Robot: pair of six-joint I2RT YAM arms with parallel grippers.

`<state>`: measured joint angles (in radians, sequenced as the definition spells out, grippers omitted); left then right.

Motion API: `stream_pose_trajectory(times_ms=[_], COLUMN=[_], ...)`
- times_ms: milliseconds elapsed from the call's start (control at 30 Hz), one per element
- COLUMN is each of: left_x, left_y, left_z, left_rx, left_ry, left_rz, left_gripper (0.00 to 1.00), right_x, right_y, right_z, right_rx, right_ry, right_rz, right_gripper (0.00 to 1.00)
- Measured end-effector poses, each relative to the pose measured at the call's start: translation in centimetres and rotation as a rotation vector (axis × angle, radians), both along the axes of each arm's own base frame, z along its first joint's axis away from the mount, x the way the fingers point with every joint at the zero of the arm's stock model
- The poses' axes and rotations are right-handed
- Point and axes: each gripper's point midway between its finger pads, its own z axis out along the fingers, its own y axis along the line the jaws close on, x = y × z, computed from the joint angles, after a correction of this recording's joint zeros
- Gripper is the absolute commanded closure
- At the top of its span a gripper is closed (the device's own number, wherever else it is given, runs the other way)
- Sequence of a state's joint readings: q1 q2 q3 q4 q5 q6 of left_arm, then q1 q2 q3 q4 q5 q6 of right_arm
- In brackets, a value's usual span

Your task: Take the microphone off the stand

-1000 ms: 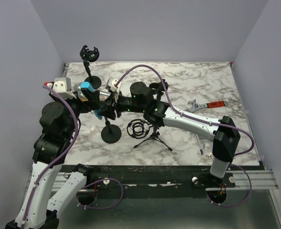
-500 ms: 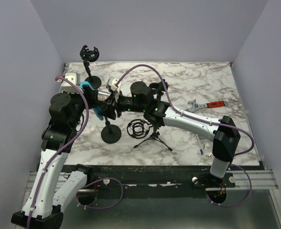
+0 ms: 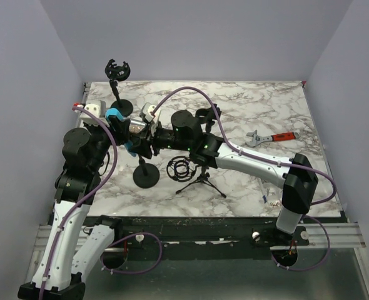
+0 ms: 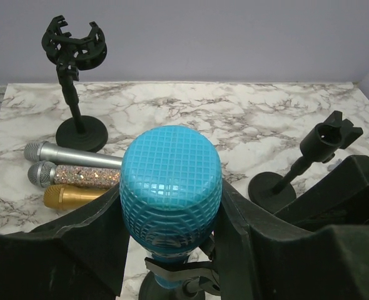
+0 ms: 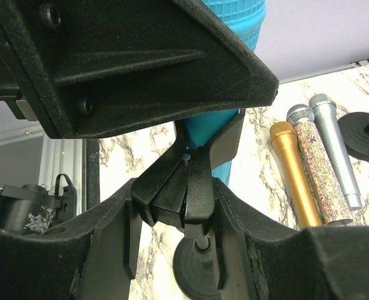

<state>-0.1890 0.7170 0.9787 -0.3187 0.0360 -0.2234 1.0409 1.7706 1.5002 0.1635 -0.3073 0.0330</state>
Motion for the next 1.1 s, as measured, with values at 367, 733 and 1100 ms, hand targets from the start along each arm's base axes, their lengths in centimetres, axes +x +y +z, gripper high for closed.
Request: stream_pose_trajectory(times_ms=[367,733,1100], left_x=[0.0,-0.1,-0.3], left_y=[0.4,0.6,0.8], left_z=[-0.1,-0.1,-0.1], left_rx=[-0.003,-0.014,-0.018], left_ry=[-0.023,-0.022,-0.027], left_rz=[0.011,0.017,0.024], left_gripper=[1.0,1.0,1.0], right_x=[0.0,-0.5,0.0], right_y=[-0.5,-0.7,0.8], right_z=[-2.0,-1.6,0.6], right_rx=[-0.113,-0.156,-0.124], right_ry=[0.071,0.084,0.025], right_rz=[-0.153,-0.35,-0.414], right_gripper=[0.07,0.09,0.99])
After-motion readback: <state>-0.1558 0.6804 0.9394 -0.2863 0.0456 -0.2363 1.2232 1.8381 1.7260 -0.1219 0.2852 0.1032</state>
